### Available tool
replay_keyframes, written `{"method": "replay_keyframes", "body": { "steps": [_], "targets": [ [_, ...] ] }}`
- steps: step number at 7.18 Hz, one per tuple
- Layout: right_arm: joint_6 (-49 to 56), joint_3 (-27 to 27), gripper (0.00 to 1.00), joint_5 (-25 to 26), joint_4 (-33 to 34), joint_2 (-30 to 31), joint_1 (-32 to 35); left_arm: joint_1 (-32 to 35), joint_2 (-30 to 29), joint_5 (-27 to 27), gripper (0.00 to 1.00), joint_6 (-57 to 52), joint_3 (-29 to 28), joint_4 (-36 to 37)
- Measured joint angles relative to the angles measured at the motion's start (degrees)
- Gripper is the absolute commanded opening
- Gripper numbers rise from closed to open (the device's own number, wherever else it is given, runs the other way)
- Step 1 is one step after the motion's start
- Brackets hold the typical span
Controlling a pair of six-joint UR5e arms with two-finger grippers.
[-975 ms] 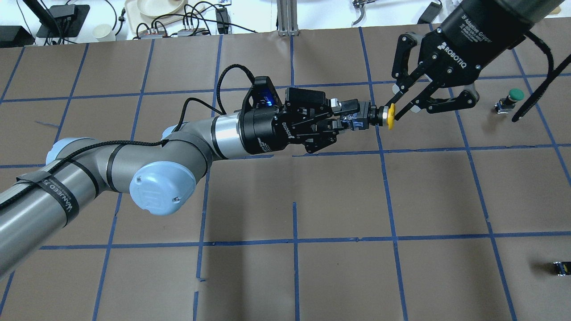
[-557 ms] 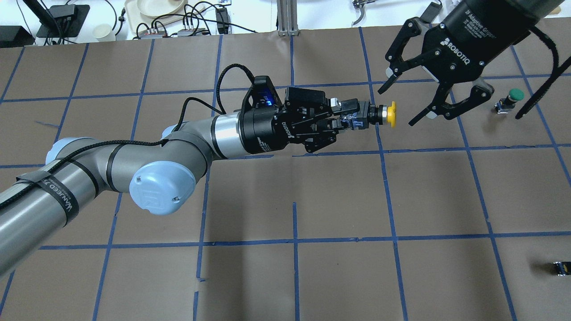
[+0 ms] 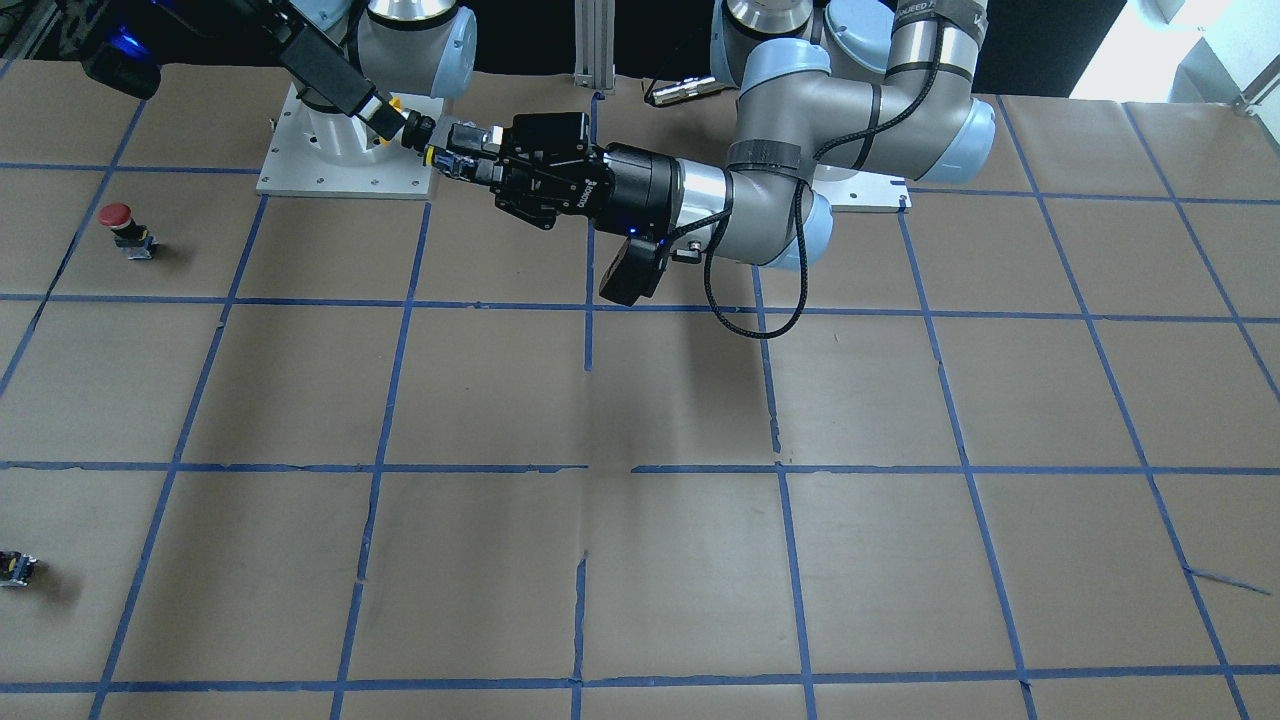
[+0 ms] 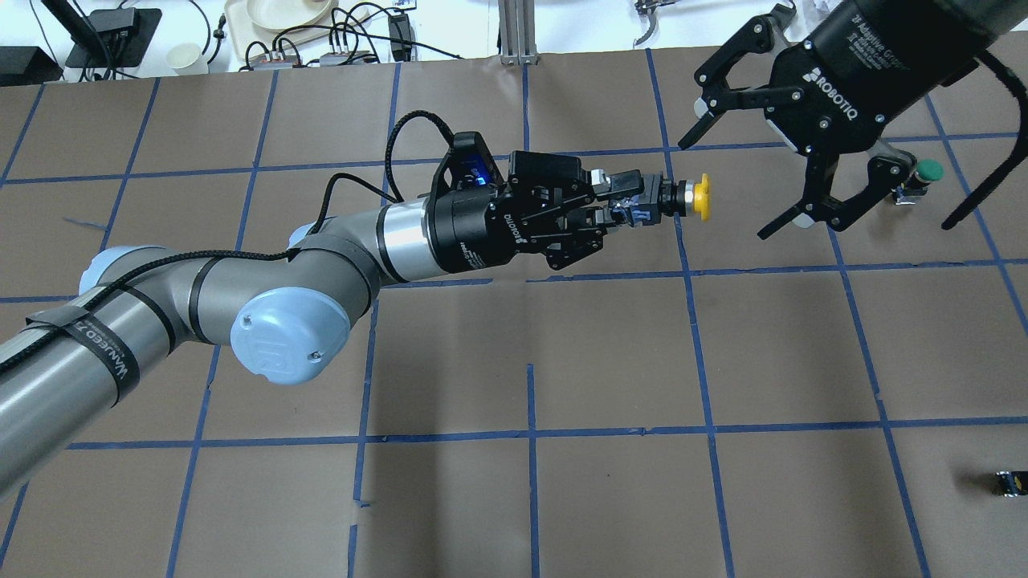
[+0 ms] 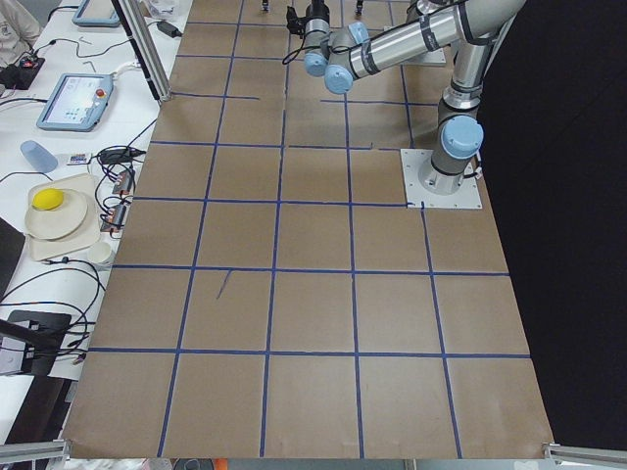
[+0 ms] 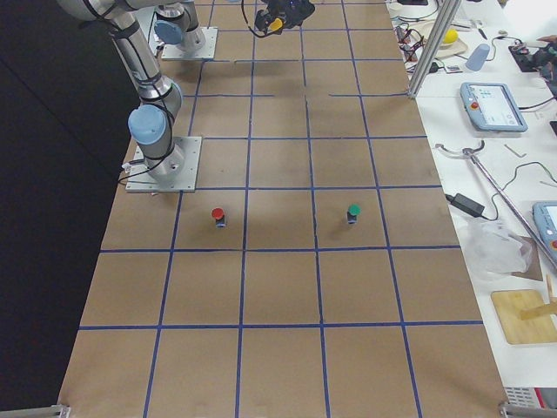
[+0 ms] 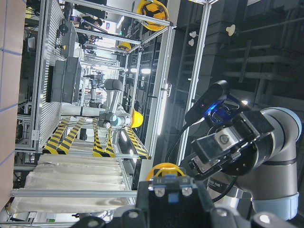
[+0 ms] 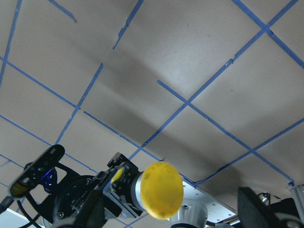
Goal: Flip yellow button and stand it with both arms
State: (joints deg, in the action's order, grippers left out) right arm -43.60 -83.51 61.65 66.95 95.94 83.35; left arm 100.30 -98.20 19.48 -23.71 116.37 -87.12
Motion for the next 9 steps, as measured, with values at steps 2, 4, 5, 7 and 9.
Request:
{"method": "replay_keyframes", "body": {
  "steps": [2,4,5,7,9],
  "targets": [
    [-7.1,-0.2,1.00,-1.8,0.3,0.3,-1.1,-0.1,0.1,2.3,0.01,-0.2,-0.1,0.0],
    [-12.0,-0.4,1.00,-6.1,0.7,0.3,-4.1,-0.2,0.1,3.5,0.01,-0.2,-0.1,0.0],
    [-13.2,-0.5,1.00,-7.8,2.1,0.3,-4.7,-0.3,0.1,3.7,0.01,-0.3,-0.1,0.0],
    [-13.8,-1.9,1.00,-11.2,4.0,0.3,-4.9,-0.3,0.0,3.8,0.01,-0.3,-0.1,0.0],
    [-14.1,-3.8,1.00,-12.3,3.9,0.6,-5.0,-0.3,0.0,3.8,0.01,-0.2,-0.1,0.0]
  ]
}}
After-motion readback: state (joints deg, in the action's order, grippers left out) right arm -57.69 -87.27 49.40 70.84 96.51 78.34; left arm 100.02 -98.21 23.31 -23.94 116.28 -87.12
